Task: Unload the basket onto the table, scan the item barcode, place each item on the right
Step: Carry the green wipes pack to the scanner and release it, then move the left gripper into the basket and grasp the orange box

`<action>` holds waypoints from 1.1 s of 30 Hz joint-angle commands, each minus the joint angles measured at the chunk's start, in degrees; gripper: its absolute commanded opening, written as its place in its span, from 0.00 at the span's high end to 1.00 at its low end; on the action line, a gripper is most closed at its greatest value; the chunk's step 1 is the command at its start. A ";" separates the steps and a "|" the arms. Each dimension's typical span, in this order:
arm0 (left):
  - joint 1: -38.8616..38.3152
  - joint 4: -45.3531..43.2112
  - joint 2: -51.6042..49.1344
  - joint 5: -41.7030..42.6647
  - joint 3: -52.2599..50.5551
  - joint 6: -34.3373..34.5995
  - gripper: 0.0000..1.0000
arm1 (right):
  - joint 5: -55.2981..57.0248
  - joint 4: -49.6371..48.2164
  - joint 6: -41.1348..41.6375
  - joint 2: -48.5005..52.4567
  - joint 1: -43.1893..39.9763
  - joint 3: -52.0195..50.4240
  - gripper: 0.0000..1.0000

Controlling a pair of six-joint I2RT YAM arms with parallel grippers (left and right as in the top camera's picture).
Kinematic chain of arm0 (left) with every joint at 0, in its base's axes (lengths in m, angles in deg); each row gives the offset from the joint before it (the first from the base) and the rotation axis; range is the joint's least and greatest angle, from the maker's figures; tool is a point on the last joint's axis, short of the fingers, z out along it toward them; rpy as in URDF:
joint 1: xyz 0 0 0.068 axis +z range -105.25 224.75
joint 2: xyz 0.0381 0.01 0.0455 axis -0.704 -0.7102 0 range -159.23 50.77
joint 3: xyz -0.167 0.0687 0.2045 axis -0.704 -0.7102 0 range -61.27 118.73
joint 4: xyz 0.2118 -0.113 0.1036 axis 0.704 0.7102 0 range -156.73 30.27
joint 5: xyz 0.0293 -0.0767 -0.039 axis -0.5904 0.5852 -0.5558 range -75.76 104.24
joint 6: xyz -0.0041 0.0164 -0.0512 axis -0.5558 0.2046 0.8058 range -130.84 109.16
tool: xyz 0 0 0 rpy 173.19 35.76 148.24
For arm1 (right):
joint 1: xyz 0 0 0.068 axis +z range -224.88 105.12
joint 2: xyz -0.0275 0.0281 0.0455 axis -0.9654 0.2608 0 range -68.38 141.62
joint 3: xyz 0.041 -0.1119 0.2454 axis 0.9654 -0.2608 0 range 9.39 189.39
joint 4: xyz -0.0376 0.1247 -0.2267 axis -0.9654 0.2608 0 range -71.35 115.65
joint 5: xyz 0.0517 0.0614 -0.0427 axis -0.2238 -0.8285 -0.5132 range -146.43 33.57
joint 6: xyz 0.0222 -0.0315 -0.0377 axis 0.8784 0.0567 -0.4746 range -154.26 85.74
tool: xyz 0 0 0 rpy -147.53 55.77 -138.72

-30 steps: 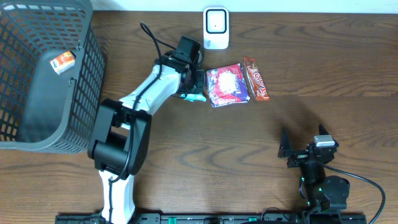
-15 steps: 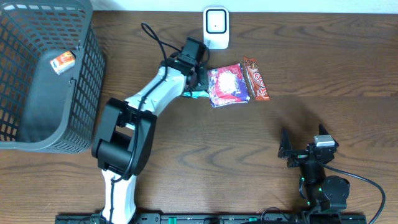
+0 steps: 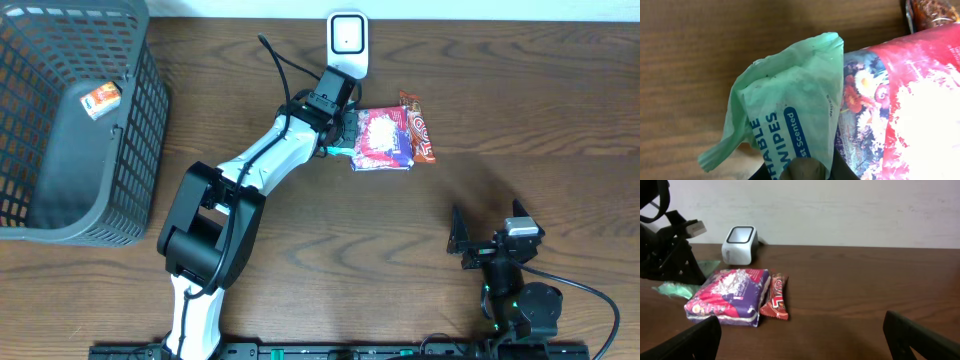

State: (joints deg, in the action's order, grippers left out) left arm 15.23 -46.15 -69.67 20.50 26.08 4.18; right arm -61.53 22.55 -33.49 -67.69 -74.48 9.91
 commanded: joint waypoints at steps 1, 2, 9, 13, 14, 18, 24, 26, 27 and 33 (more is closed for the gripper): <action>0.87 -0.33 -0.52 -0.24 0.17 -4.09 0.92 | 0.26 0.11 -0.42 -0.31 0.39 -0.20 0.01; 1.27 -0.09 -0.42 -0.61 0.22 -4.07 0.92 | 0.26 0.11 -0.42 -0.31 0.39 -0.20 0.01; 3.48 2.97 -0.17 -0.74 0.20 -0.98 0.92 | 0.26 0.11 -0.42 -0.31 0.39 -0.20 0.01; 3.28 3.56 -0.20 -0.72 0.09 -0.98 0.85 | 0.26 0.13 -0.42 -0.31 0.39 -0.20 0.01; 3.10 3.76 -0.20 -0.72 0.09 -0.98 0.78 | 0.26 0.13 -0.42 -0.31 0.39 -0.20 0.01; 2.71 3.78 -0.20 -0.74 0.09 -1.01 0.58 | 0.26 0.11 -0.42 -0.31 0.39 -0.20 0.01; 2.99 4.04 0.85 -0.74 0.52 -1.05 0.52 | 0.26 0.11 -0.42 -0.31 0.39 -0.20 0.01; 3.48 4.17 3.28 -0.74 0.96 -1.05 0.52 | 0.26 0.11 -0.42 -0.31 0.39 -0.20 0.01; 3.85 4.11 4.81 -0.76 1.14 -1.05 0.53 | 0.26 0.13 -0.42 -0.31 0.39 -0.20 0.01; 8.26 1.51 18.60 -0.76 1.53 -1.07 0.50 | 0.26 0.11 -0.42 -0.31 0.39 -0.20 0.01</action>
State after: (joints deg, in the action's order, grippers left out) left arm 20.78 -43.52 -60.53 20.19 26.08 3.03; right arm -61.53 22.53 -33.49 -67.69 -74.48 9.91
